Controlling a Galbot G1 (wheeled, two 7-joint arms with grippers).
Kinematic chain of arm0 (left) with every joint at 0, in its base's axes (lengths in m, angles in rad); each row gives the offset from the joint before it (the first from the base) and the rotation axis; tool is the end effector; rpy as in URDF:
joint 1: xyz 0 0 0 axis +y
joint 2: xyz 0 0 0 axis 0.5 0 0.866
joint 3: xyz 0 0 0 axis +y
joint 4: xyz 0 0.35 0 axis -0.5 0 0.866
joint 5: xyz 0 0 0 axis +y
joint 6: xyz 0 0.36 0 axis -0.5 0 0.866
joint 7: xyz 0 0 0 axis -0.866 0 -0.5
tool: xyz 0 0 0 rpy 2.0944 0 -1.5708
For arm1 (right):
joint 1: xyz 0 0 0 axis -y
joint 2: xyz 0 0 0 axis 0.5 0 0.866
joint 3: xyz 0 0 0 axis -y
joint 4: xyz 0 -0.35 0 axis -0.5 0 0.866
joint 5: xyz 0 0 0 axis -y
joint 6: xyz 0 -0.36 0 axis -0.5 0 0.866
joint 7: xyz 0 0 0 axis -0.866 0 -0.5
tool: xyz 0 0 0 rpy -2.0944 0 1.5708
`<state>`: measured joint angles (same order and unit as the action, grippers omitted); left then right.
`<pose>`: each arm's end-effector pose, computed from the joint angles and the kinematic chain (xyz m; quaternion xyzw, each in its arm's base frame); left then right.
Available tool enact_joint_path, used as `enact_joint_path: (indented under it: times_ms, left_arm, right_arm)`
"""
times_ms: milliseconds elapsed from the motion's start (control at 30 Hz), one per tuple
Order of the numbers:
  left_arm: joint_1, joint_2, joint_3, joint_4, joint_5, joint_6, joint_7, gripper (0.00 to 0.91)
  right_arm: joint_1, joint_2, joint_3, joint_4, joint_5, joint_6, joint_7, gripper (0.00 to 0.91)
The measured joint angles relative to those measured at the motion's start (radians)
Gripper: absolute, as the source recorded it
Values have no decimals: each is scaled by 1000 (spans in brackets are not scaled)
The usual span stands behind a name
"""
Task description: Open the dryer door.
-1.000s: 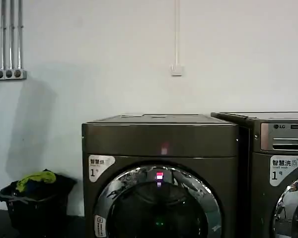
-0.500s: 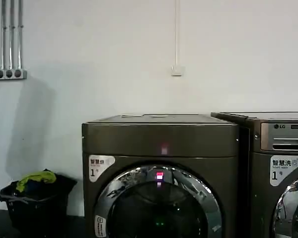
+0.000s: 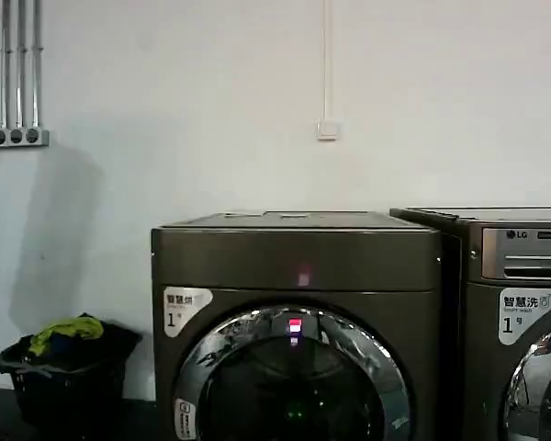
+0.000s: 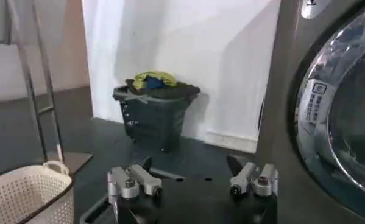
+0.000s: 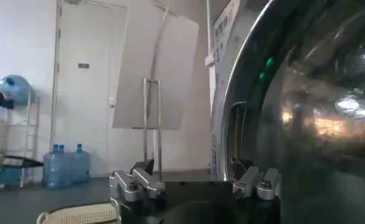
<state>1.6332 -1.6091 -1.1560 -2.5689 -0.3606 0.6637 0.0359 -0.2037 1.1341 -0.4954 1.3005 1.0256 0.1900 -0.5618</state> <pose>0.1024 0.1134 -0.1302 0.1781 -0.9789 0.0288 0.0956 0.5162 0.0790 -0.2160 -0.5742 0.8116 0.0674 0.0837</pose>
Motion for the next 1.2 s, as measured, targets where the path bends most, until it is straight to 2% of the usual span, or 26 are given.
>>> enact_joint_path:
  times_ms: [367, 1200]
  left_arm:
    - [8, 0, -6, 0, -2, -1, -1, 907]
    - [14, 0, -9, 0, -3, -2, -4, 907]
  right_arm:
    - [29, 75, -13, -92, -1, -3, -16, 907]
    - [73, 183, -16, -247, -4, -1, -38, 907]
